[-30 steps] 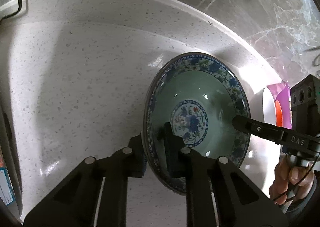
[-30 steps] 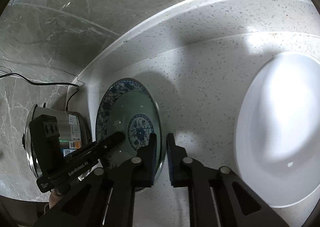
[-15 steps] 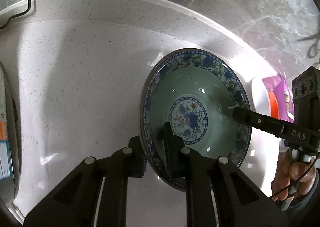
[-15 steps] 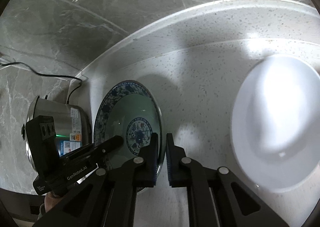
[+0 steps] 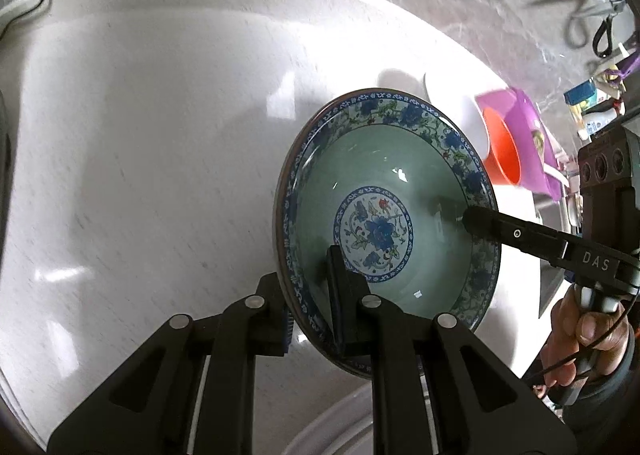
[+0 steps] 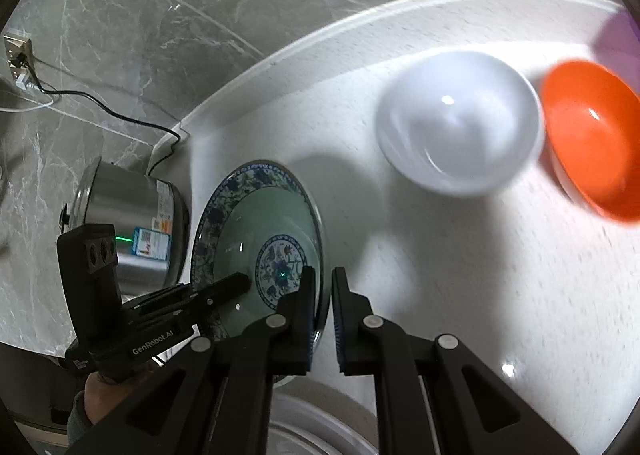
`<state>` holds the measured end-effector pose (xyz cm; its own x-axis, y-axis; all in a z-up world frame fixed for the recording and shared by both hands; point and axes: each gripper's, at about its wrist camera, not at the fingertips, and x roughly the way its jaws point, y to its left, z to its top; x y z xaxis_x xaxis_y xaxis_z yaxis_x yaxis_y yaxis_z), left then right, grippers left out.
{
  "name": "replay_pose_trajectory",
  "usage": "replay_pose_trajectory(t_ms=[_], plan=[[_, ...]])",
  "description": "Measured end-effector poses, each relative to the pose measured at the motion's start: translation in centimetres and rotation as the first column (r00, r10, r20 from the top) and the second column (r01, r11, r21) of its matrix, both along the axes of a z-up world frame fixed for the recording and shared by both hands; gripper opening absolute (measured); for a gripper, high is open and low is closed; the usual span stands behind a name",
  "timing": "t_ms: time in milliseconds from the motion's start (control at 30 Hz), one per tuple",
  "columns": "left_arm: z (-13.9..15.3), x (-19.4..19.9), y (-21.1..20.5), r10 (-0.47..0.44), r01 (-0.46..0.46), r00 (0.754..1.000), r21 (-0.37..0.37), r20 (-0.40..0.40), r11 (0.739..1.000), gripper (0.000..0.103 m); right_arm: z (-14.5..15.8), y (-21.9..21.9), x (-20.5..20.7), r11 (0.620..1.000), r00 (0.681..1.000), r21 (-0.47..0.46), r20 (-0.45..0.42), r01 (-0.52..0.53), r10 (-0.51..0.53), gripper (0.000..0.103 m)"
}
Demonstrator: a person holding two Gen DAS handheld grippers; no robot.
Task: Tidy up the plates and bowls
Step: 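Carry the patterned bowl beside the plate stack and open both grippers, then move both grippers to the white bowl beside the orange bowl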
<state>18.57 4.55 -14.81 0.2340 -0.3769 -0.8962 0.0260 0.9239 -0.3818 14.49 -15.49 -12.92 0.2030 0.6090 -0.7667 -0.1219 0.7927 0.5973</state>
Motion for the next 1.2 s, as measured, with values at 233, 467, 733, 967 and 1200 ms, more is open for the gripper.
replay_pose_trajectory(t_ms=[233,467,733,967,1200], plan=[[-2.1,-0.9,-1.6,-0.017,0.017,1.0,0.004,-0.018,1.0,0.014,-1.5,-0.3,-1.0,1.0,1.0,-0.01,-0.018,0.018,-0.019,0.01],[-3.9,-0.3,-3.2,-0.027,0.028,0.999,0.023,-0.026,0.999,0.014,-3.1,-0.2,-1.4,1.0,0.999,-0.007,-0.036,0.028,-0.028,0.01],[-3.8,0.4,-3.2,-0.033,0.034,0.999,0.04,-0.013,0.999,0.014,-3.3,-0.3,-1.6,1.0,0.999,0.004,-0.037,0.028,-0.028,0.01],[-2.1,-1.2,-0.7,0.007,-0.008,1.0,0.046,0.029,0.999,0.075,-3.1,-1.2,-2.2,0.999,0.998,0.027,-0.033,0.045,-0.045,0.026],[2.6,-0.1,2.8,0.049,-0.047,0.993,-0.027,0.111,0.999,0.103,-0.9,-6.2,-4.0,0.968,0.981,0.168,0.011,0.187,-0.192,0.086]])
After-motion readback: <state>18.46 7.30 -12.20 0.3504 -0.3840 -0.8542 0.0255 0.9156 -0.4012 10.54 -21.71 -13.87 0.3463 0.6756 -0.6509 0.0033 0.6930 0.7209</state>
